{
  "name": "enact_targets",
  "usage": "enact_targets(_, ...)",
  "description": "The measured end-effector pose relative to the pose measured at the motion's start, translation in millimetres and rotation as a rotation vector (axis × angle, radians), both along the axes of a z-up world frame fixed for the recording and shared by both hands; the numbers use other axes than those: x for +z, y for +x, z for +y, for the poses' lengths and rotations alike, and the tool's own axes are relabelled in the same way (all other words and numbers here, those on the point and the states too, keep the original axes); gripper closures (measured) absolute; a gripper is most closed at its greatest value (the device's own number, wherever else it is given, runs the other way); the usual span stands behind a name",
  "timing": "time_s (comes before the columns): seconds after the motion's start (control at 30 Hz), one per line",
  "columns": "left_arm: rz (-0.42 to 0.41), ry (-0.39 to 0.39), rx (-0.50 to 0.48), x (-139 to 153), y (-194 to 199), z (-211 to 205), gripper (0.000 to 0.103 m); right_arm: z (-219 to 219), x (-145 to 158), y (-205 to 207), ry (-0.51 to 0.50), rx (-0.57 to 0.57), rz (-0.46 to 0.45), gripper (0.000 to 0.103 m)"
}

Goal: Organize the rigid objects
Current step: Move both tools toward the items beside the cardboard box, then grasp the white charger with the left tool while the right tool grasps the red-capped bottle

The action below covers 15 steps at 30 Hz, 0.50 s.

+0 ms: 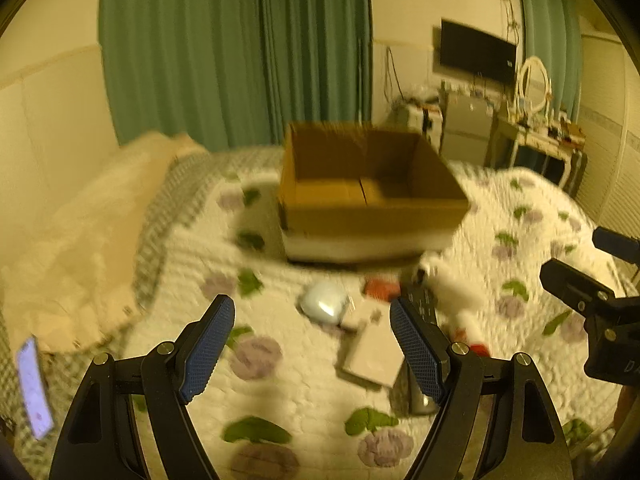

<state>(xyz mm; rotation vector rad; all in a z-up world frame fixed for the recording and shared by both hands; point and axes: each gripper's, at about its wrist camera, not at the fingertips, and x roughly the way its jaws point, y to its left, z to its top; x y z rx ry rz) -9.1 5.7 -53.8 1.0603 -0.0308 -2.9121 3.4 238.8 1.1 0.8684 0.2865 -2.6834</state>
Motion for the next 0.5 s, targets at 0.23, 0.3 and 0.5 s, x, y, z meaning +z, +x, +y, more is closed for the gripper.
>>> enact_targets(0.23,-0.139,0.026,-0.087,-51,-20,16,0.023,-1,-40,-18,0.04,-0.003,-0.11,0.004)
enact_targets(0.3,-0.174,0.025,-0.115,-65,-24,20,0.023,0,-45,-22,0.042,-0.005,-0.127,0.004)
enact_targets(0.5,-0.223,-0.004,-0.143,-85,-39,30,0.023,-6,-57,-31,0.049,-0.004,-0.164,0.004)
